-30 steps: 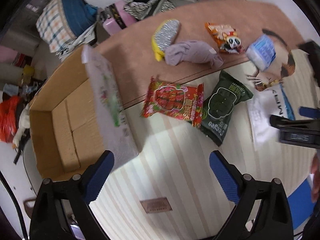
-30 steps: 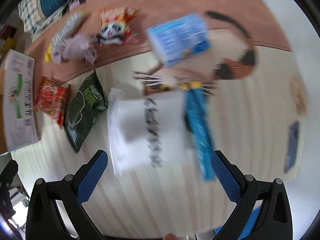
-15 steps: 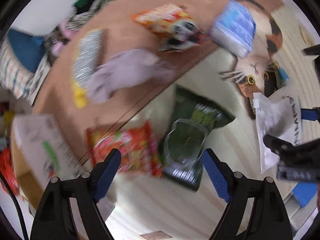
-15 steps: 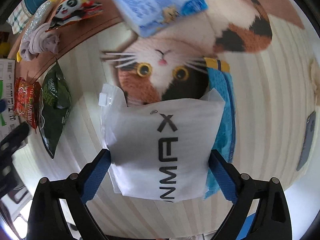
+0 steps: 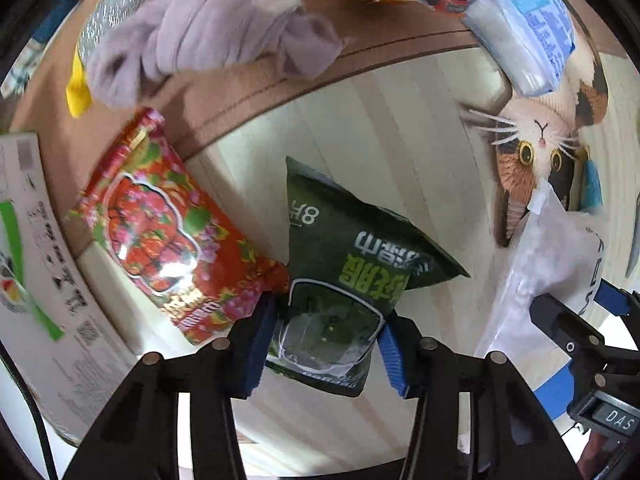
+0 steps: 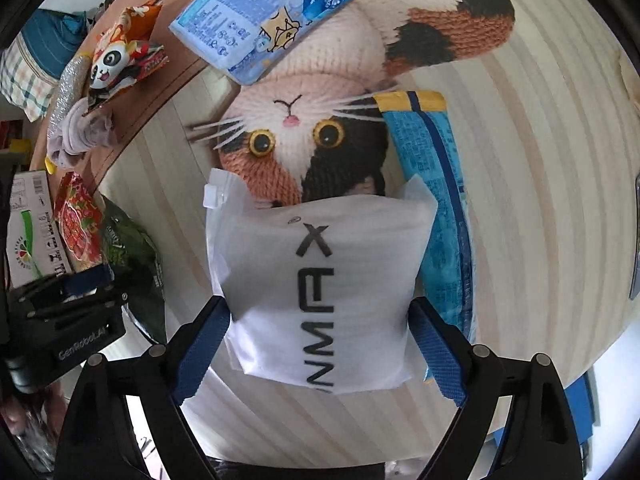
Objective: Organize soft objects
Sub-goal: 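Grasp the green seaweed bag with the left tool while the right grasps the white NMAX pouch, then carry both bags into the cardboard box and open both tools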
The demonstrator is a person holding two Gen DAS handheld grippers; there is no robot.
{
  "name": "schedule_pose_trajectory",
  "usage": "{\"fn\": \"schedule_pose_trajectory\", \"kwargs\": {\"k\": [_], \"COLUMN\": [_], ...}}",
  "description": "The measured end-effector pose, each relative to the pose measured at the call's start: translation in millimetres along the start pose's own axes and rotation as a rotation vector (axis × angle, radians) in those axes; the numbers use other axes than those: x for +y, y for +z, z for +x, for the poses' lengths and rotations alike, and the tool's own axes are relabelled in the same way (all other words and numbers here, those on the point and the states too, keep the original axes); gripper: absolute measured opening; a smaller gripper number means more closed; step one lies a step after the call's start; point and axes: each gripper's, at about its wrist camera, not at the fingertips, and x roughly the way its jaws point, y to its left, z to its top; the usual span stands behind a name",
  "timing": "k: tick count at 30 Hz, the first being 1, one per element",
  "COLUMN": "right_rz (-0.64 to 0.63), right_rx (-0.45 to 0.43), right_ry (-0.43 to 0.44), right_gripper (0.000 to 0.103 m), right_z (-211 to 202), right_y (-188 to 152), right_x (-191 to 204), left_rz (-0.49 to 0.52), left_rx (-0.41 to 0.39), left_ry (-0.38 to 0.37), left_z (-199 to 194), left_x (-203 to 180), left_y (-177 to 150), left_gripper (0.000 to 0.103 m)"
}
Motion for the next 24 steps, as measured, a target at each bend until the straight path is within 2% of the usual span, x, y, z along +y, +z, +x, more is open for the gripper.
{"fn": "schedule_pose_trajectory", "kwargs": {"k": [3,7,8,11,13,14,16,18,21,24], "right_rz": [-0.022,-0.027,-0.026,-0.015,-0.012,-0.013,-0.011,-0.007,-0.014,-0.056], "right_rx": [0.013,0.027,0.029,0.013,-0.002,-0.009,-0.022,-0.029,-0.035,-0.060], "right_ry": [-0.032,-0.041,-0.045,-0.057,-0.057,-0.057,-0.051,-0.033,0.000,0.049], "right_gripper": [0.101,0.101,0.101,0.100,0.092,0.090,0.083,0.080,0.079,0.079], "right_z": [2.5,9.1,14.0,19.4,19.3,21.1,8.3,-2.2,-19.5,-47.1], "right_y": [0.4,-1.6,-1.6,-2.7,-8.6,-13.7,-24.4,-28.7,-28.8,-44.9], "right_x": [3.1,16.6,20.3,25.5,27.8,35.4,33.6,32.8,38.3,57.3], "left_rz": [-0.016,0.003,0.016,0.027,0.010,0.004,-0.018,-0.042,-0.065,-0.109], "left_rx": [0.008,-0.005,-0.008,-0.028,-0.057,-0.068,-0.103,-0.132,-0.186,-0.245], "left_ry": [-0.021,-0.027,-0.020,0.003,0.006,0.011,0.015,0.006,-0.010,-0.058], "left_z": [10.8,19.7,23.7,31.2,29.2,28.1,20.5,12.1,-3.4,-23.9], "left_x": [6.3,12.6,14.3,-0.5,-1.9,-13.3,-11.7,-7.7,-0.4,19.0], "left_y": [-5.3,-14.7,-26.9,-28.9,-39.6,-49.0,-60.9,-75.7,-102.4,-133.2], "left_gripper": [0.054,0.056,0.056,0.050,0.037,0.036,0.035,0.034,0.034,0.034]}}
